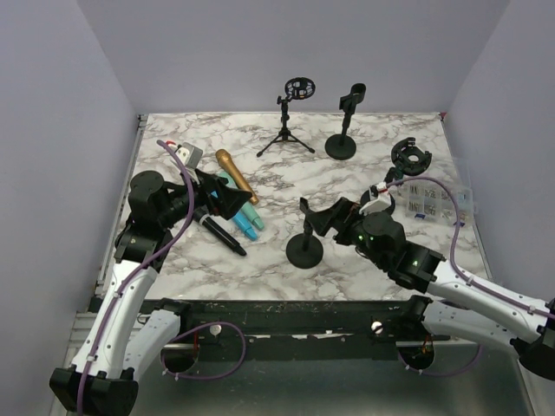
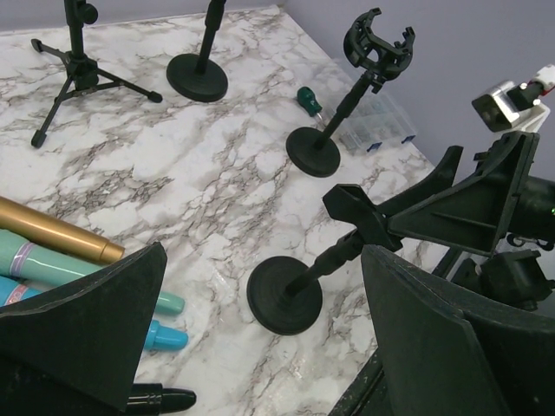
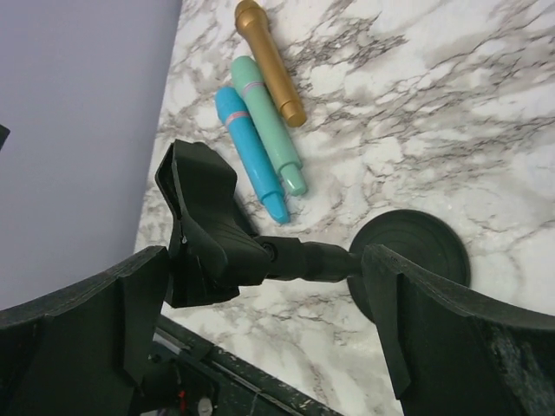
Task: Remove the microphone from the stand
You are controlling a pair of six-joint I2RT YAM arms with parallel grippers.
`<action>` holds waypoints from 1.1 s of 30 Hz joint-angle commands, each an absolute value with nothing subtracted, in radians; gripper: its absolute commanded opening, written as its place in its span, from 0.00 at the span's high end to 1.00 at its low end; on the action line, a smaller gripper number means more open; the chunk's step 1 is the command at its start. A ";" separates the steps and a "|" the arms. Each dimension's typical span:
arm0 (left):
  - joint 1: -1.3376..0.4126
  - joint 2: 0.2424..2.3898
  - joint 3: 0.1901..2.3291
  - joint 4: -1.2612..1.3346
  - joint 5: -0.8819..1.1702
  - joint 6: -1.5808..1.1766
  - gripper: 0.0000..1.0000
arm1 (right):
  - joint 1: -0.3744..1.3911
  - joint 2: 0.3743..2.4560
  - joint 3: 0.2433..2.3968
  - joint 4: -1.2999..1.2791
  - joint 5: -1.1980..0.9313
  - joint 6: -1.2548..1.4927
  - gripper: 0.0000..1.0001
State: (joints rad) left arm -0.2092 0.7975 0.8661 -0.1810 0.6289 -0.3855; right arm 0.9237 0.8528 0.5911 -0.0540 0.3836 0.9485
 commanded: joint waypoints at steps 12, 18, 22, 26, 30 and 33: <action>-0.203 0.604 0.835 -0.142 0.525 -0.400 0.01 | 0.927 0.792 1.025 -0.545 0.663 0.552 0.00; -0.202 0.389 0.875 -0.261 0.332 -0.392 0.01 | 0.927 0.745 1.167 -0.714 0.802 0.525 0.00; -0.202 0.266 0.887 -0.300 0.224 -0.368 0.01 | 0.927 0.669 1.213 -0.720 0.871 0.456 0.00; -0.203 0.184 0.911 -0.346 0.140 -0.337 0.01 | 0.927 0.597 1.236 -0.694 0.941 0.389 0.00; -0.204 0.149 0.968 -0.416 0.059 -0.302 0.01 | 0.927 0.548 1.286 -0.684 0.953 0.377 0.00; -0.204 0.137 0.990 -0.437 0.012 -0.284 0.02 | 0.927 0.493 1.288 -0.660 0.936 0.373 0.00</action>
State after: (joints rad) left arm -0.2092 0.1574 0.9493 -0.3592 0.1375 -0.3317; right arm 0.9237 0.5472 1.2716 -0.6670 0.9016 0.4107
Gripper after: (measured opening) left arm 0.980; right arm 0.998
